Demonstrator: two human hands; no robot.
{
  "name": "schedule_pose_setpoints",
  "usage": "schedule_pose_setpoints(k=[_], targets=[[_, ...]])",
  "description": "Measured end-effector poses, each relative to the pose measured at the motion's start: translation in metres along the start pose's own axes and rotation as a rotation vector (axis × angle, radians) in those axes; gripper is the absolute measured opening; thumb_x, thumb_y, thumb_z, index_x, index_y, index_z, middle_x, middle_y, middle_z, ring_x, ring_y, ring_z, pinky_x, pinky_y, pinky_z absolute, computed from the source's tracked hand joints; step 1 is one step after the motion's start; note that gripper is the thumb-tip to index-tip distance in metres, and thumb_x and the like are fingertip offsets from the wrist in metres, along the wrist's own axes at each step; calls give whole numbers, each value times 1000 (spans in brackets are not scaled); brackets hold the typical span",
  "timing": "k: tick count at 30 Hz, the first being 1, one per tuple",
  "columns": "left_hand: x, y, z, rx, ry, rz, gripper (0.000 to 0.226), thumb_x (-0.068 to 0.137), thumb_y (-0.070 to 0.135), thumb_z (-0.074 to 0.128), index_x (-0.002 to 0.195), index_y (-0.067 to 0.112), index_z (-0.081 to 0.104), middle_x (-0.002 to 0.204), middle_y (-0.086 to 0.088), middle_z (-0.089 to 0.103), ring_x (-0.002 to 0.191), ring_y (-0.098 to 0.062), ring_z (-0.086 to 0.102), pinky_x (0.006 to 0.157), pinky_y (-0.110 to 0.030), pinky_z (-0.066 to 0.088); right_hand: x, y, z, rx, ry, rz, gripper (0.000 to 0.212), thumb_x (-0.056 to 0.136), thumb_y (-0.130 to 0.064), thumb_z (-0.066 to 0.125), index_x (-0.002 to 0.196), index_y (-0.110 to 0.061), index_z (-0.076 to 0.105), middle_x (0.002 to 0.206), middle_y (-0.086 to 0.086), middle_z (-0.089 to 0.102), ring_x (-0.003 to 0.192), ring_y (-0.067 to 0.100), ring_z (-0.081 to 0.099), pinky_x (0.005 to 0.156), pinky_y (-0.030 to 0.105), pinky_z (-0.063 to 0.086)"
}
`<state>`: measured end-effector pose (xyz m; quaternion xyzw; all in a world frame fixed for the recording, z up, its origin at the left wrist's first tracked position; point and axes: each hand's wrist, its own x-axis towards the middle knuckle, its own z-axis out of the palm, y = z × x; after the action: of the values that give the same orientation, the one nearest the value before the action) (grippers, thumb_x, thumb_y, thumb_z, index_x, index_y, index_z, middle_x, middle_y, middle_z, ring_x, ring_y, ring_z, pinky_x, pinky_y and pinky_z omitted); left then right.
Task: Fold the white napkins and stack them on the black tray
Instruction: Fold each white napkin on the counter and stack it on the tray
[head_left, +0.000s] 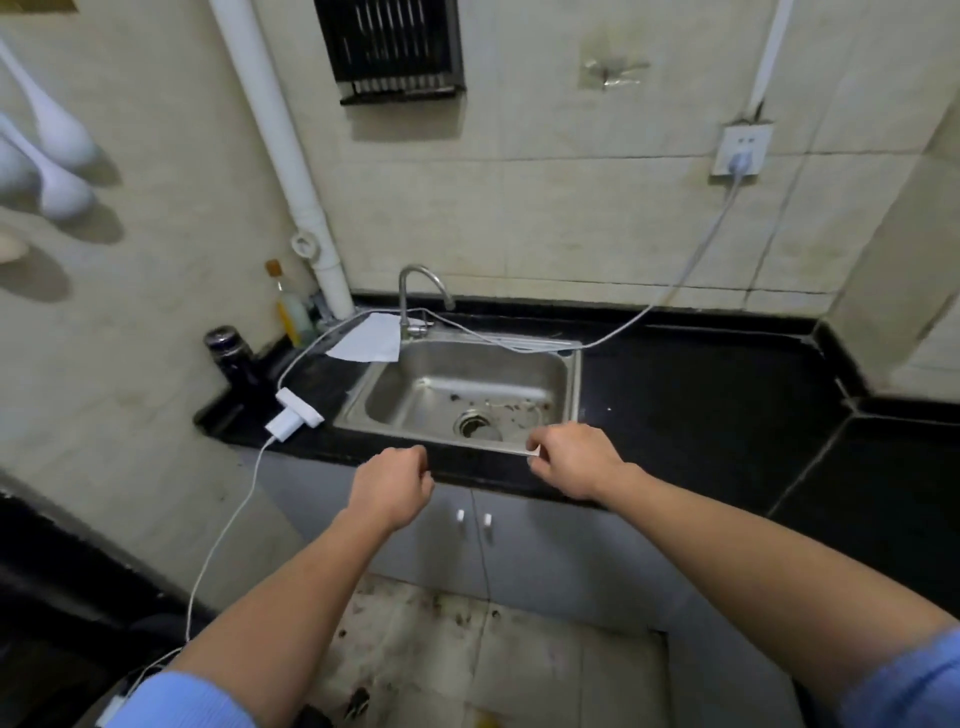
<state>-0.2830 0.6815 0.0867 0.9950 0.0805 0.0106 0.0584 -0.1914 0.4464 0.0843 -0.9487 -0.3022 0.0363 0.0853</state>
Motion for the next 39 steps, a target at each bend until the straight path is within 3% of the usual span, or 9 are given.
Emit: schedule_pose_setpoints(k=[9,14,18,23,31,35,39], targets=[[138,-66,-6,21,-57,-70,24,90,32,48,104,18,60,107,-10,65,101,-32,60,78,-36,47,166,-3,-2,72,-43,0,26,90,-41,48,107,-28,62,100,-5,68,94,21,61,75,34,51],[203,-84,7,4,-115,-102,23,88,29,46,103,16,59,105,-9,66,97,-32,60,75,-36,46,238,17,10,92,-81,-10,28,92,-41,49,114,-29,60,108,-7,67,97,17,61,74,31,45],[257,-100,22,0,-131,-168,23,89,30,47,103,17,59,105,-9,66,99,-32,60,76,-35,47,302,34,24,121,-149,-32,27,91,-41,48,112,-29,61,105,-4,68,92,18,62,78,35,52],[324,-120,37,-34,-159,-236,23,89,32,48,102,17,60,105,-7,66,100,-30,61,79,-36,51,377,50,34,110,-211,-63,31,91,-41,50,118,-28,59,113,-2,66,103,21,60,85,36,50],[403,-168,60,-126,-173,-312,21,89,31,51,103,18,61,105,-7,67,99,-30,62,77,-36,50,449,43,67,105,-320,-74,26,91,-41,49,109,-26,60,107,0,68,95,23,62,83,38,52],[448,-213,82,-147,-250,-283,21,90,30,53,103,15,61,111,-9,59,100,-30,59,79,-37,48,473,28,93,98,-422,-15,32,94,-39,48,121,-24,57,115,1,65,101,22,61,86,37,51],[496,-264,111,-209,-272,-231,33,90,24,55,120,9,55,121,-14,48,111,-32,49,87,-43,46,492,16,123,115,-441,76,35,95,-43,48,126,-28,55,119,-2,64,106,18,59,88,32,46]])
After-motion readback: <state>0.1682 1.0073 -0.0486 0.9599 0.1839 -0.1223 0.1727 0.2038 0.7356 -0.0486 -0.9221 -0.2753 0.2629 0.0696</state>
